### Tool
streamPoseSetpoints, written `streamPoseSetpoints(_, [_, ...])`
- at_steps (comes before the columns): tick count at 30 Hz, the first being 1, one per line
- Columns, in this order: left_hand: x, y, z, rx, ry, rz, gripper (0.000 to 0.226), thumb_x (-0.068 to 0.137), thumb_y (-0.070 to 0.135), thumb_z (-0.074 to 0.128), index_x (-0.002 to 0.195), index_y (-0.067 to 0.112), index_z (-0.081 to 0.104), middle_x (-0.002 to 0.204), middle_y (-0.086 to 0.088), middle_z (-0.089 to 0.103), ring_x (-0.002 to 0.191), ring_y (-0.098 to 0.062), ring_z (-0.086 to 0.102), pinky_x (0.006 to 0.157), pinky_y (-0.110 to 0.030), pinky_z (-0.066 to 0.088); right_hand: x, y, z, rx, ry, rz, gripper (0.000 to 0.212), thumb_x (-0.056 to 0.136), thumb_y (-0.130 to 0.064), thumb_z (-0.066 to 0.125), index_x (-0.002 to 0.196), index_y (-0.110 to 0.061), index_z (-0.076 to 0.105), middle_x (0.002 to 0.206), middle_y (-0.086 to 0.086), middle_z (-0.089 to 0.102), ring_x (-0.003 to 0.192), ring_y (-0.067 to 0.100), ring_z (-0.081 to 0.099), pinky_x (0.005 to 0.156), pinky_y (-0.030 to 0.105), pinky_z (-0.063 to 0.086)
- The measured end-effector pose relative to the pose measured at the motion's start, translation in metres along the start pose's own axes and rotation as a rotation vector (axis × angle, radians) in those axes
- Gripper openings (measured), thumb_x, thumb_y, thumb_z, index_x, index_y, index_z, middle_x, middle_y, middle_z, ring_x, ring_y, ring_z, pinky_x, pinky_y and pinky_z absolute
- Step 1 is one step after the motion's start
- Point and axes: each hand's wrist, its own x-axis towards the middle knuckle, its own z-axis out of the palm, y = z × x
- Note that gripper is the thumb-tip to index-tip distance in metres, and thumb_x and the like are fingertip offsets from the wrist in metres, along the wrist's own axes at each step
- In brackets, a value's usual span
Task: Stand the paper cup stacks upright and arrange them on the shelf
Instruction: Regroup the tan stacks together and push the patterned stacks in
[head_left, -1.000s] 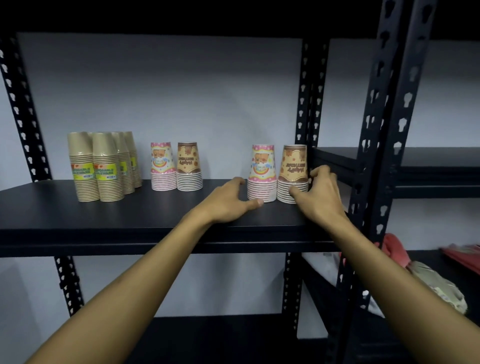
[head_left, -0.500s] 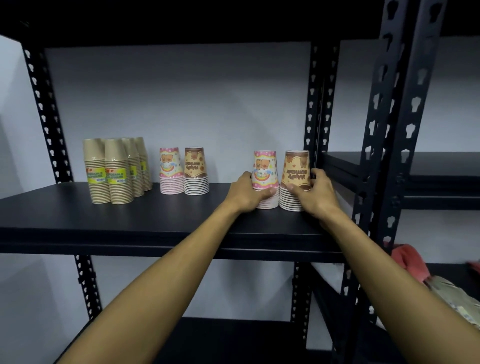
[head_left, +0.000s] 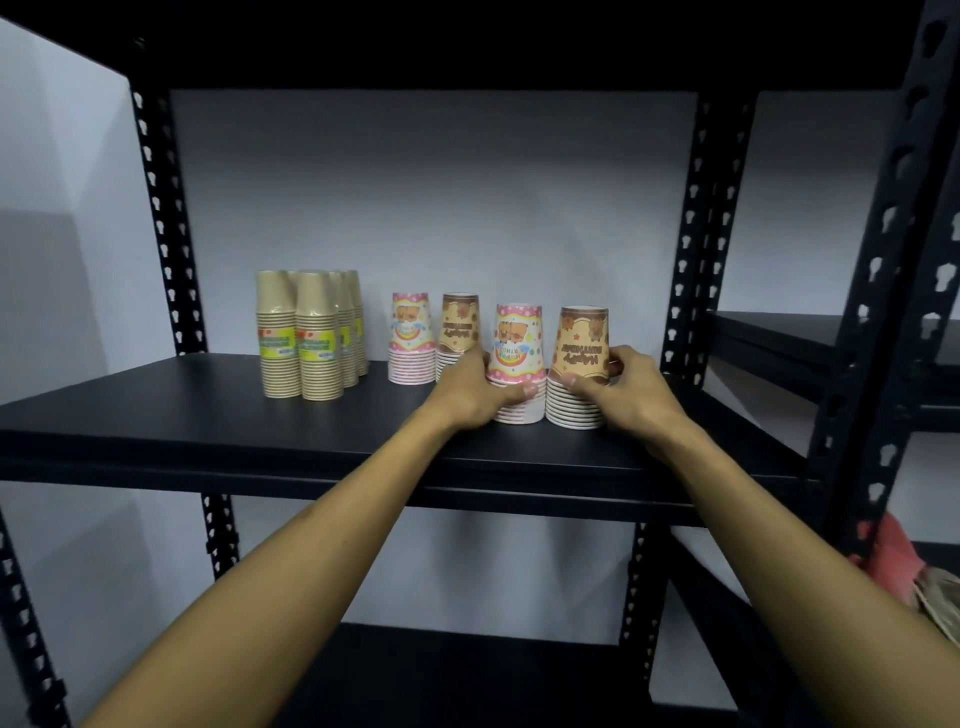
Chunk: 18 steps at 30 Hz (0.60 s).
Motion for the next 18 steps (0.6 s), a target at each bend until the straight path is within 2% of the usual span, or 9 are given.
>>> streamPoseSetpoints(7, [-0.010, -0.047, -0.064, 0.054, 0.057, -0.016, 0.068, 0.079, 0.040, 0.080, 0.135, 0.015, 0.051, 0.125, 0.007, 0.062, 0.116, -0.015, 0.060, 0.090, -0.022, 0.041, -0.003, -0.039, 0.066, -0.002, -0.061, -0.026, 0.060, 0.082, -0.033, 0.078, 0.131, -0.010, 0.054, 0.123, 0.003, 0.064, 0.101, 0.014, 0.060, 0.084, 0.027, 0.048])
streamPoseSetpoints(10, [-0.008, -0.067, -0.082, 0.101, 0.085, -0.022, 0.077, 0.073, 0.051, 0.080, 0.137, 0.020, 0.050, 0.131, 0.002, 0.064, 0.117, -0.019, 0.062, 0.096, -0.028, 0.046, -0.002, -0.049, 0.090, -0.028, -0.056, -0.054, 0.059, 0.082, -0.037, 0.077, 0.130, -0.009, 0.055, 0.124, 0.005, 0.065, 0.103, 0.017, 0.061, 0.086, 0.029, 0.049])
streamPoseSetpoints(12, [-0.004, -0.077, -0.093, 0.111, 0.085, -0.031, 0.076, 0.074, 0.051, 0.080, 0.136, 0.018, 0.051, 0.130, 0.000, 0.065, 0.117, -0.020, 0.062, 0.100, -0.033, 0.048, 0.000, -0.055, 0.103, -0.034, -0.060, -0.065, 0.058, 0.083, -0.037, 0.076, 0.129, -0.009, 0.055, 0.124, 0.006, 0.065, 0.102, 0.017, 0.061, 0.085, 0.028, 0.048])
streamPoseSetpoints(18, [0.010, -0.100, -0.111, 0.124, 0.103, -0.052, 0.074, 0.075, 0.048, 0.080, 0.133, 0.012, 0.053, 0.129, -0.003, 0.065, 0.115, -0.022, 0.063, 0.096, -0.034, 0.050, 0.012, -0.068, 0.131, -0.075, -0.088, -0.050, 0.063, 0.084, -0.038, 0.075, 0.135, -0.010, 0.050, 0.130, 0.007, 0.061, 0.105, 0.018, 0.060, 0.085, 0.028, 0.046])
